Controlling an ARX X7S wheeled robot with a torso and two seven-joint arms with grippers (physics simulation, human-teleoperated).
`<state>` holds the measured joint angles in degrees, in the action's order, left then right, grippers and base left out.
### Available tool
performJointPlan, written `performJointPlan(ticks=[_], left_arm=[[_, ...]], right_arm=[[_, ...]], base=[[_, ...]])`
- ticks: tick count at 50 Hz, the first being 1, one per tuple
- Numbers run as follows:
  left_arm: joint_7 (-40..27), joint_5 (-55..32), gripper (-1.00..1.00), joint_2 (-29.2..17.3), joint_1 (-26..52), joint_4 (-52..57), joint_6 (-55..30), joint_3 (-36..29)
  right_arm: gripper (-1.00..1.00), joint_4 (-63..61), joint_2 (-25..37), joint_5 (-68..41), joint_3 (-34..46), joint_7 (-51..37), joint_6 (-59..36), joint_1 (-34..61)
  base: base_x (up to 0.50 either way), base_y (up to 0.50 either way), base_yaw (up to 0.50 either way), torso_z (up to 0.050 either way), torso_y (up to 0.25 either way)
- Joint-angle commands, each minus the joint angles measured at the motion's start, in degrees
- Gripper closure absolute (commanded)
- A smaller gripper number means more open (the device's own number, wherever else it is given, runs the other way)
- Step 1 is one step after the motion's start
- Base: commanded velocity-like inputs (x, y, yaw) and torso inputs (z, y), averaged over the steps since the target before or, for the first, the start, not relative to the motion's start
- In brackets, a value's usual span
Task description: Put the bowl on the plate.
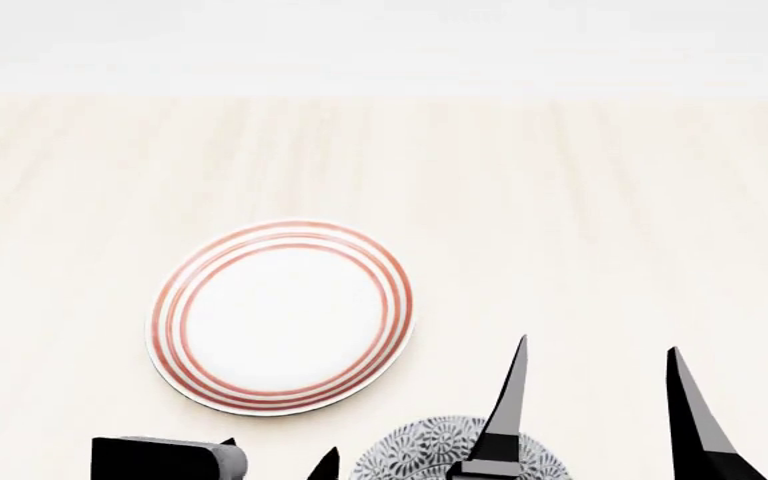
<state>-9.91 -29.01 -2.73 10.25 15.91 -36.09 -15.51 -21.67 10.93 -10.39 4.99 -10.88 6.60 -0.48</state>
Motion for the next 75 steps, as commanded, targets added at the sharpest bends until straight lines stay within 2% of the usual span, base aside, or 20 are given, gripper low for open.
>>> performJointPlan(ticks=[1, 7, 10, 37, 56, 57, 67, 75], left_arm=[[-1.41, -6.05, -1.00, 1.00, 2.17, 0.48, -2.88, 1.24], [-2.90, -8.66, -1.00, 0.77, 3.15, 0.50, -4.85, 0.17], [-3.78, -12.44, -1.00, 1.09, 3.77, -1.01, -8.38, 0.68], [-7.53, -15.43, -1.00, -0.46, 5.97, -3.04, -8.75, -4.11], [-8.47, -21.37, -1.00, -0.54, 6.12, -7.66, -12.28, -5.21], [-8.75, -21.49, 1.00, -0.55, 6.22, -7.79, -12.45, -5.29], [-10.99, -23.97, 1.00, -0.77, 7.08, -8.35, -13.69, -4.73], [-11.29, -20.62, 1.00, -2.72, 8.58, -6.00, -11.53, -7.27]], right_arm=[[-1.00, 0.67, -0.53, 0.92, -0.35, 0.84, 0.33, -0.16], [-1.00, 1.21, -0.37, 0.91, -0.03, 0.69, 0.61, -0.11], [-1.00, 1.10, -0.25, 0.76, 0.01, 0.56, 0.59, -0.12], [-1.00, 1.64, 0.62, 0.16, 1.06, -0.12, 1.14, -0.13], [-1.00, 1.80, 1.19, -0.24, 1.77, -0.56, 1.01, -0.16], [-1.00, 1.67, 1.24, -0.24, 1.82, -0.61, 0.90, -0.20], [-1.00, 2.12, 1.48, -0.30, 2.20, -0.83, 1.16, -0.13], [-1.00, 2.27, 1.72, -0.34, 2.51, -1.04, 1.06, -0.09]], base=[[0.00, 0.00, 0.00, 0.000, 0.000], [0.00, 0.00, 0.00, 0.000, 0.000], [0.00, 0.00, 0.00, 0.000, 0.000], [0.00, 0.00, 0.00, 0.000, 0.000], [0.00, 0.00, 0.00, 0.000, 0.000], [0.00, 0.00, 0.00, 0.000, 0.000], [0.00, 0.00, 0.00, 0.000, 0.000], [0.00, 0.00, 0.00, 0.000, 0.000]])
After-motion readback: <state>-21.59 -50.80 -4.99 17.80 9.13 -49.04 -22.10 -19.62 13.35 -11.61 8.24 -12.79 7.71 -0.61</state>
